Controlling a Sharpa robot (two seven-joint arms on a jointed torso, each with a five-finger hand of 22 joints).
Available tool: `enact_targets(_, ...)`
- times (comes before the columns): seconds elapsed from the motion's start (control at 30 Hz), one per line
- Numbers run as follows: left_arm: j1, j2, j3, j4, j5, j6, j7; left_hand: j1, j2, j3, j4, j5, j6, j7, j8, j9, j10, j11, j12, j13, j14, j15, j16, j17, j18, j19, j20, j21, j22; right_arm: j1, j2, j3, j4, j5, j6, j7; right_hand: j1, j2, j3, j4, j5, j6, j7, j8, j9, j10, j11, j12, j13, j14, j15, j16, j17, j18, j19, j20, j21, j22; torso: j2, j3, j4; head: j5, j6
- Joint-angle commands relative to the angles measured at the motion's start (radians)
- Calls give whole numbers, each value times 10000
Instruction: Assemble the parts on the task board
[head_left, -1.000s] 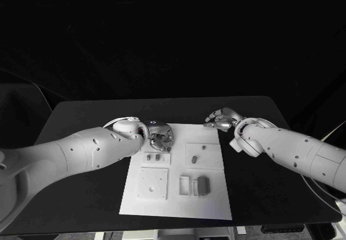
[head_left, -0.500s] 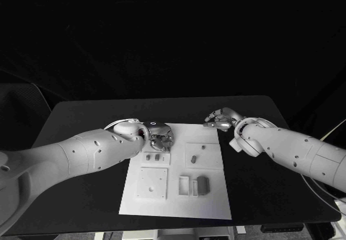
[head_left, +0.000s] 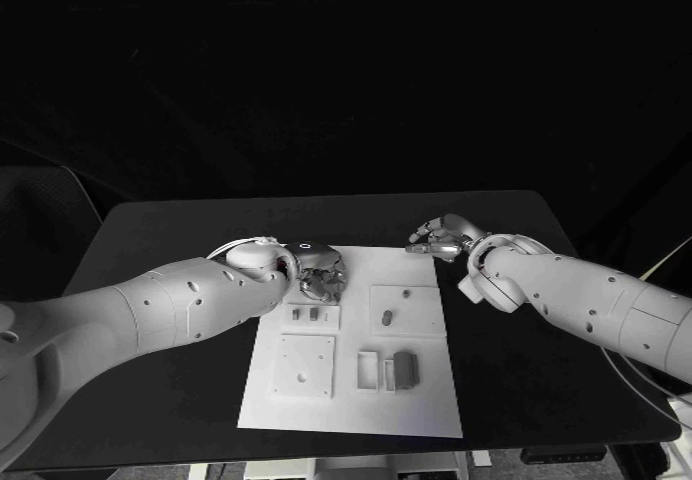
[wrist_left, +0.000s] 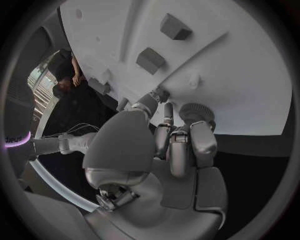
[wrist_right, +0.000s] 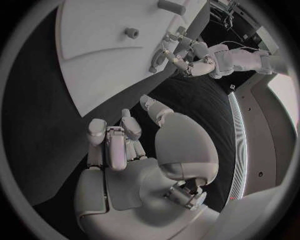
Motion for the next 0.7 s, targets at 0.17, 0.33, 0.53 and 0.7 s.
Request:
enact_targets(0.17,-1,42,4,-63,-62,-80,-83,-13,85,65,-15,40,88,27,53,8,-62,-14,-24,16,2122,23,777,2842,207,-82,-12,1436,12,-3,-6,3,27,-24,135,94,-97,-22,55,-19,43,121,176,43,-14,-44,-5,36,-12,-85,-3,117,-4,130,63,-2,586,-16,-1,-3,0,-10,8)
enact_targets(0.33,-9,43,4,-51,-63,-50,-37,-10,84,70,-16,40,103,37,60,9,-62,-15,-22,18,2140,22,790,2867,207,-81,-13,1437,15,-3,1,3,30,-24,142,102,-98,-23,55,-19,43,121,176,43,-14,-44,-5,36,-12,-72,-3,123,11,130,63,-2,586,-16,-1,-2,2,-8,7)
enact_targets(0.53,-17,52,5,-23,-61,5,-36,-3,91,85,-17,40,148,43,80,13,-61,-17,-19,21,2134,21,785,2856,207,-81,-14,1439,23,-2,-19,3,50,-25,130,101,-99,-24,55,-20,43,121,176,43,-14,-44,-5,37,-12,-72,-3,123,11,130,63,-2,586,-16,11,-2,5,9,1)
enact_targets(0.7,-17,78,5,-63,-59,-2,-39,0,91,90,-19,40,160,40,84,14,-61,-17,-18,22,2139,21,789,2864,207,-81,-14,1440,26,-2,-23,3,50,-25,131,101,-101,-25,55,-20,43,121,176,43,-14,-43,-5,38,-13,-75,-3,122,6,130,64,-2,587,-16,6,4,-4,17,-14)
